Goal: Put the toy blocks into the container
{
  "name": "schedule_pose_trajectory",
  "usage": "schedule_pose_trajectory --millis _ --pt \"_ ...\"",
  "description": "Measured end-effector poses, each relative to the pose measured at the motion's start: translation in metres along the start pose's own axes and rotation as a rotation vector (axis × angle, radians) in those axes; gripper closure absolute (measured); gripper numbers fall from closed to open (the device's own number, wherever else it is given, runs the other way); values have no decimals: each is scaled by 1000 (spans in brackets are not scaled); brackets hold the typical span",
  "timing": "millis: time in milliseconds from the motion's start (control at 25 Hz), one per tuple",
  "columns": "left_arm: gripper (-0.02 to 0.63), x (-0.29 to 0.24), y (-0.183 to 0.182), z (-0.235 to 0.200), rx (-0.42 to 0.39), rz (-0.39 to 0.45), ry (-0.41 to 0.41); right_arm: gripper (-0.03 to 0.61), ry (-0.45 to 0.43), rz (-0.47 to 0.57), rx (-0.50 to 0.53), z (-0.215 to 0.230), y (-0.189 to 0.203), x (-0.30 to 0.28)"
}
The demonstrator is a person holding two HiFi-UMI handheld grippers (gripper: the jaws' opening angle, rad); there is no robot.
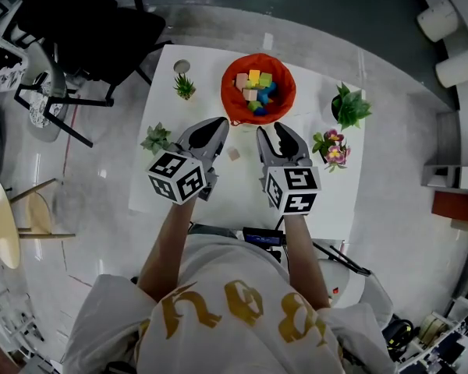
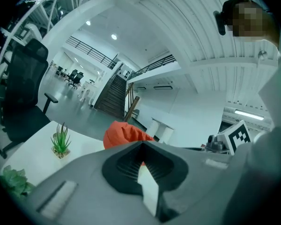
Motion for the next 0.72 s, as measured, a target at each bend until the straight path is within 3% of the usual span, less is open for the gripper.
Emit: schedule_pose_trajectory --millis 720 --pt "614 38 37 6 -2 -23 -34 394 -34 -67 -6 -35 48 28"
Point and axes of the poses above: the fingertips, and each gripper's own axes: x backward along the fingers, z to its right, y out of its underside, the point moved 1 cm from there along x, backward along the fingers, and after that the axes turned 15 degrees about x, right-handed, at the moved point
